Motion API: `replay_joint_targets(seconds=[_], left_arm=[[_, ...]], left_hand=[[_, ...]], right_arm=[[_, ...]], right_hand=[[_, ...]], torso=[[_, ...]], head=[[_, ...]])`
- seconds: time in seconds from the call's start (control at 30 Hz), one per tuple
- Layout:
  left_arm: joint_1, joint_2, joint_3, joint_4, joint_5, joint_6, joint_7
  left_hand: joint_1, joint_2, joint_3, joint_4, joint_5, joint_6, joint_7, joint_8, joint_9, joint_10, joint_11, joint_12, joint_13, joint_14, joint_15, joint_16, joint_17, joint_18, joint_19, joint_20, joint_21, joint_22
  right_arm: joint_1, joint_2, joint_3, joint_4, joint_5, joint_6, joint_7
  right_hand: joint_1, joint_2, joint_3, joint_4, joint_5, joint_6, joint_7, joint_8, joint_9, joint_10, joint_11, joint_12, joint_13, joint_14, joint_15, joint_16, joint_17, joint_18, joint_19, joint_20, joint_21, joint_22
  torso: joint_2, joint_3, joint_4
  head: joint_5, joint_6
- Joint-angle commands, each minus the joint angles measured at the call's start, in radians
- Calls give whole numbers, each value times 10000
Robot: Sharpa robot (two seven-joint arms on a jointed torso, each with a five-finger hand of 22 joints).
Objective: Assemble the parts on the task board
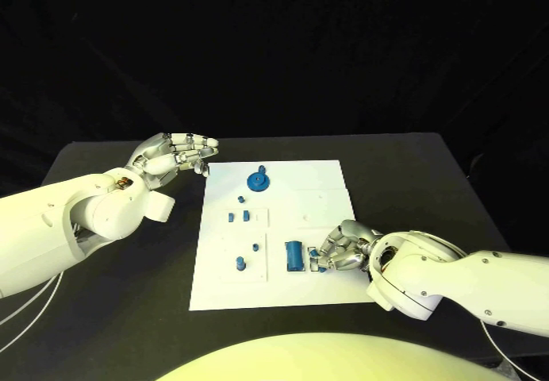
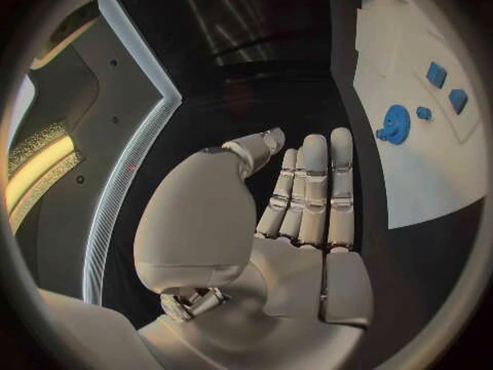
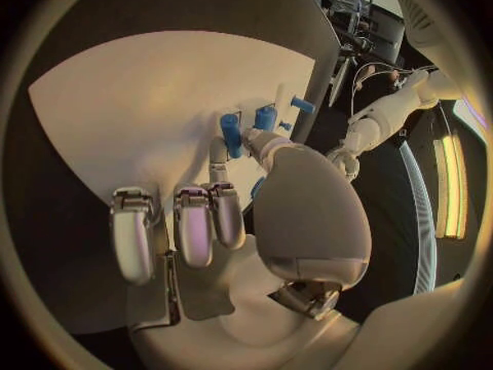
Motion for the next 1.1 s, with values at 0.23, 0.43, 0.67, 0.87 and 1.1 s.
replay_joint_targets(seconds=[0.23,0.43,0.67,0.87,1.1], left_arm=[[-5,-4,7,44,50,166,34],[-5,-11,7,51,50,170,27],[-5,-17,6,53,50,174,23],[-5,-8,6,41,50,178,26],[-6,8,6,17,50,180,26]], left_hand=[[24,107,65,2,31,-70,-14,47,-15,-61,-11,44,-18,-41,8,-7,-15,154,-5,28,-1,-5],[24,107,65,2,31,-70,-14,47,-15,-61,-11,44,-18,-41,8,-7,-15,154,-5,28,-1,-5],[12,109,64,9,28,-70,-12,53,-16,-61,-9,47,-22,-42,10,-7,-15,152,-5,29,-1,-5],[12,109,64,9,28,-70,-12,53,-16,-61,-9,47,-22,-42,10,-7,-15,152,-5,29,-1,-5],[-5,111,64,21,26,-72,-11,61,-17,-61,-8,50,-28,-45,13,-7,-16,150,-7,30,-1,-5]], right_arm=[[-18,69,-2,-18,-642,69,-241],[-18,117,-2,-18,-714,-31,-238],[-17,158,-1,-20,-733,48,-242],[-16,169,-1,-37,-737,220,-251],[-15,166,0,-42,-738,366,-233]], right_hand=[[-254,55,-183,62,-116,121,-22,25,-9,798,-36,21,2309,1036,-54,55,2506,-142,1046,-69,46,2634],[-425,157,-286,82,-140,174,-40,52,-8,811,-54,53,2323,1041,-68,67,2534,-142,1046,-80,46,2634],[-903,244,-629,81,112,219,-60,80,-19,830,-72,95,2344,1046,-85,77,2556,-142,1046,-100,46,2634],[-1321,230,-1044,93,-97,215,-55,82,-38,825,-67,79,2339,1047,-82,79,2561,-142,1046,-102,46,2634],[-1369,173,-1297,66,-311,206,-69,88,-45,822,-76,69,2337,1043,-87,71,2543,-142,1046,-103,46,2634]], torso=[[-2,-3,4],[4,-3,6],[3,-5,4],[-2,-10,-6],[-6,-10,-5]], head=[[12,-1],[12,20],[16,12],[-1,-1],[-8,-22]])
